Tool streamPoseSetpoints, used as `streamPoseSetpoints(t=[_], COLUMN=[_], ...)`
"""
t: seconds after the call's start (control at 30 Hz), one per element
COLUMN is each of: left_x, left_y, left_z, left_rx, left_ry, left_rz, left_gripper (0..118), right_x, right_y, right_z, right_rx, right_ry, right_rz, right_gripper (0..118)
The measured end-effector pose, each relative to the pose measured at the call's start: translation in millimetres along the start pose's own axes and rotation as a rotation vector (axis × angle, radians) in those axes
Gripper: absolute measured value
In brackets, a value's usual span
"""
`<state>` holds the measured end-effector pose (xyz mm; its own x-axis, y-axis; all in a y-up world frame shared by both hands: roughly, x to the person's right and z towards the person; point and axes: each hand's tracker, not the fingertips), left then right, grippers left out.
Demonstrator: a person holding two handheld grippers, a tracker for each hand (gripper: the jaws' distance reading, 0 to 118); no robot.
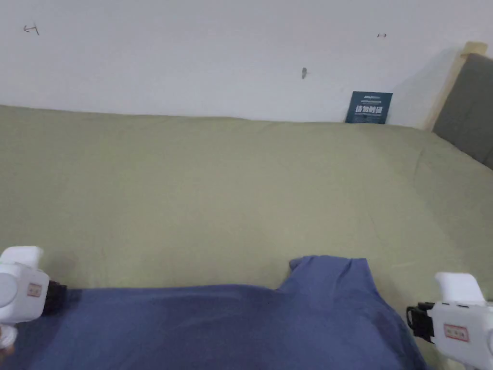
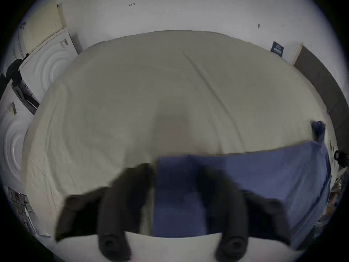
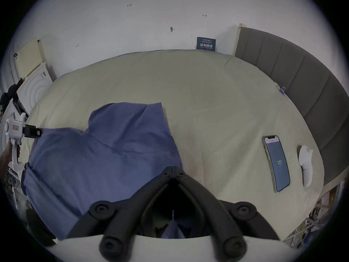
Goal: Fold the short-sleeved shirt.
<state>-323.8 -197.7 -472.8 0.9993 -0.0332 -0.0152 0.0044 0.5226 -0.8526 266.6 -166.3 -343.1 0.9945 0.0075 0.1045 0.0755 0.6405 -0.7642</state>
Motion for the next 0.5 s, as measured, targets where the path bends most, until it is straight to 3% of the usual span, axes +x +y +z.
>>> streamPoseSetpoints(t=[0.03,0.2,0.23,0.3,0.33,0.5], left_x=[0,-3,-3,-1,-1,0], left_y=[1,4,4,4,4,3], left_z=[-1,-7,-7,-5,-5,-5], left_rx=[0.004,-0.012,-0.013,-0.014,-0.016,-0.014], left_ry=[-0.006,-0.014,-0.016,-0.016,-0.016,-0.013], left_rz=[-0.009,-0.018,-0.014,-0.014,-0.014,-0.016], left_gripper=[3,3,3,3,3,3], right_x=[0,-2,-2,-1,-2,-5], right_y=[4,24,27,34,36,38], right_z=[-3,-27,-34,-50,-59,-85], right_rx=[-0.003,-0.037,-0.053,-0.102,-0.147,-0.193], right_ry=[0.003,0.022,0.025,0.03,0.025,0.014], right_rz=[0.007,0.012,0.009,0.002,-0.005,0.007], right_gripper=[0,0,13,94,117,107])
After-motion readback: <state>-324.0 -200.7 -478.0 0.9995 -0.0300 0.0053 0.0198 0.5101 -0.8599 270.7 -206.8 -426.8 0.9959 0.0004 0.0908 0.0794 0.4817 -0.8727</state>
